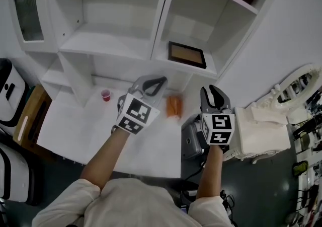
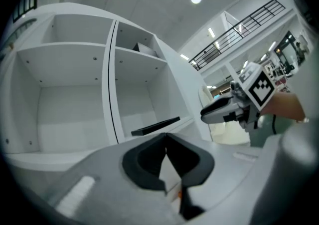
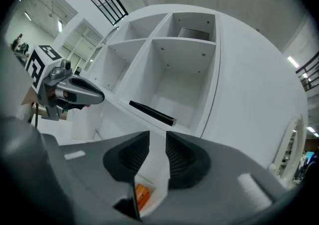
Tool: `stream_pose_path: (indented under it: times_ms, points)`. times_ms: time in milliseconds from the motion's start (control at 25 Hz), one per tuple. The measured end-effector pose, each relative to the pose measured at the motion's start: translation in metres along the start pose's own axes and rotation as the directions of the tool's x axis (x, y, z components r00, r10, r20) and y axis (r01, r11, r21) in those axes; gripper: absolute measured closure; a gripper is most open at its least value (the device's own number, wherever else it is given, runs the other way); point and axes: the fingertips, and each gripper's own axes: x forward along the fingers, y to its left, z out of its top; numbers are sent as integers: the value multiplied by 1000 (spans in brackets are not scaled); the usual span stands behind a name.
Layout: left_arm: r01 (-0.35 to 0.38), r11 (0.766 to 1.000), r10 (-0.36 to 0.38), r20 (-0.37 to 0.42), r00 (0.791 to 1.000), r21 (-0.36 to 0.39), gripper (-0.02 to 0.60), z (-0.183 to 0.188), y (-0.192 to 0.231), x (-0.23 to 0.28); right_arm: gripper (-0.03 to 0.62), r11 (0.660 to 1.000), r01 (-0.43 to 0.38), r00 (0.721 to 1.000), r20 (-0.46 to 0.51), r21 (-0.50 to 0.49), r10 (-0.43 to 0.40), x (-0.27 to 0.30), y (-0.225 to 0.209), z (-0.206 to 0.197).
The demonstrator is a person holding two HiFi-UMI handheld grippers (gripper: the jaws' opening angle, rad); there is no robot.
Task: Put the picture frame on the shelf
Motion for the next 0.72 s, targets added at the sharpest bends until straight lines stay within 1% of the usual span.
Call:
stream_pose_path:
  times_ms: [200, 320, 440, 520, 640, 680, 720]
  points:
    - [14, 998, -13, 13, 1000, -58, 578, -14, -10, -32, 494, 1000, -3, 999, -36, 24, 4, -32, 30, -16]
    - [22, 996, -22, -8, 1000, -86, 578, -31, -12, -52, 496, 999, 4, 998, -57, 39, -2, -47, 45, -22]
    - [8, 995, -13, -47, 999, -101, 578, -47, -11, -71, 505, 999, 19, 997, -75, 51, -15, -65, 58, -26]
    - [2, 994, -8, -53, 999, -108, 578, -52, -11, -84, 533, 997, 38, 997, -73, 69, -33, -78, 65, -25]
    - [8, 993, -13, -41, 999, -116, 578, -56, -15, -102, 542, 994, 64, 995, -76, 86, -58, -95, 75, -27]
    - [13, 993, -18, -40, 999, -117, 578, -58, -18, -109, 553, 993, 71, 995, -78, 89, -64, -100, 79, -29]
    - [19, 993, -23, -40, 999, -117, 578, -61, -21, -116, 579, 992, 79, 994, -80, 95, -71, -106, 84, -31]
